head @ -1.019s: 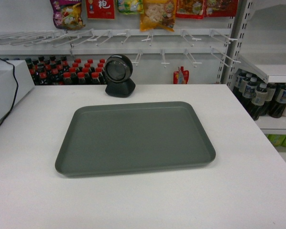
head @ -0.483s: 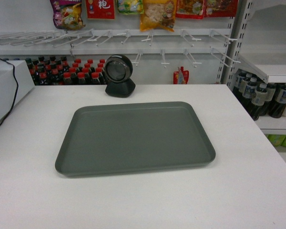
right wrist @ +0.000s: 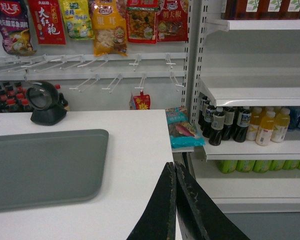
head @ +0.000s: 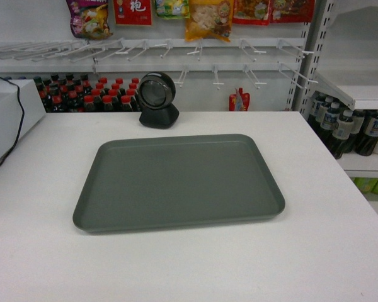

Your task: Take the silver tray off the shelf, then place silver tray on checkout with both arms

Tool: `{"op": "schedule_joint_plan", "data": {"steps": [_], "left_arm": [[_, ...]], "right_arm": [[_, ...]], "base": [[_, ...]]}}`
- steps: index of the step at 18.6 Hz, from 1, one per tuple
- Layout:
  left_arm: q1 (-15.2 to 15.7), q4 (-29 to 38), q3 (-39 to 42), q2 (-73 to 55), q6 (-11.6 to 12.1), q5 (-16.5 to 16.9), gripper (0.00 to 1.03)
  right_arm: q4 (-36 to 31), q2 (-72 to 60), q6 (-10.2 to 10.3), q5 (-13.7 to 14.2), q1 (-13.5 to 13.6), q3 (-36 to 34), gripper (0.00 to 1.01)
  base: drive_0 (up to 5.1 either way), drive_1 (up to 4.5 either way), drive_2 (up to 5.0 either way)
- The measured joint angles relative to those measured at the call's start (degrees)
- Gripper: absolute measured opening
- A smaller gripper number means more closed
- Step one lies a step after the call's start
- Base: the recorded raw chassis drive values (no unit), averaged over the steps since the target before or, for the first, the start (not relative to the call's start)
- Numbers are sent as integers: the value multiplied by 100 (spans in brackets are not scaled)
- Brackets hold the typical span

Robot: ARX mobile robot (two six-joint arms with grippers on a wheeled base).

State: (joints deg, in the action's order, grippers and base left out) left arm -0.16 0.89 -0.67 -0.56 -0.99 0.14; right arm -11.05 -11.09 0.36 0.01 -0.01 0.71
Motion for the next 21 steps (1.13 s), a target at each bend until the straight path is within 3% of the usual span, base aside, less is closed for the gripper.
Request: {"op": "schedule_joint_plan", "data": {"steps": [3,4,7,8,11,12,17,21], "left_arm": [[0,-133,4,-2,0,-15,1],[0,-101,4,-2,0,-24,1],[0,-114,4,-2,0,-13,4],[0,-116,4,-2,0,-13,18],[0,-111,4,-2,0,-17,43],[0,-114,4,-2,0,-15,58],[0,-111,4,-2,0,-15,99],[0,-111,4,-2,2,-15,98]], "right_arm": [[337,273,0,0,0,4,2],[1054,728,2,-9,0,2,2],[1165,1086,-4,-4,0,0,4],[1139,1091,-2,-4,0,0,19],[1132,1086,-2,-4,0,0,45],[1130,1086,0,-4,0,0,58],[1130,1086,2,-4,0,0,100],[1130,1086,0,-4,0,0,98]], "base": [[0,0,0],[0,0,0],[0,0,0],[0,0,0],[0,0,0],[0,0,0],[0,0,0],[0,0,0]]}}
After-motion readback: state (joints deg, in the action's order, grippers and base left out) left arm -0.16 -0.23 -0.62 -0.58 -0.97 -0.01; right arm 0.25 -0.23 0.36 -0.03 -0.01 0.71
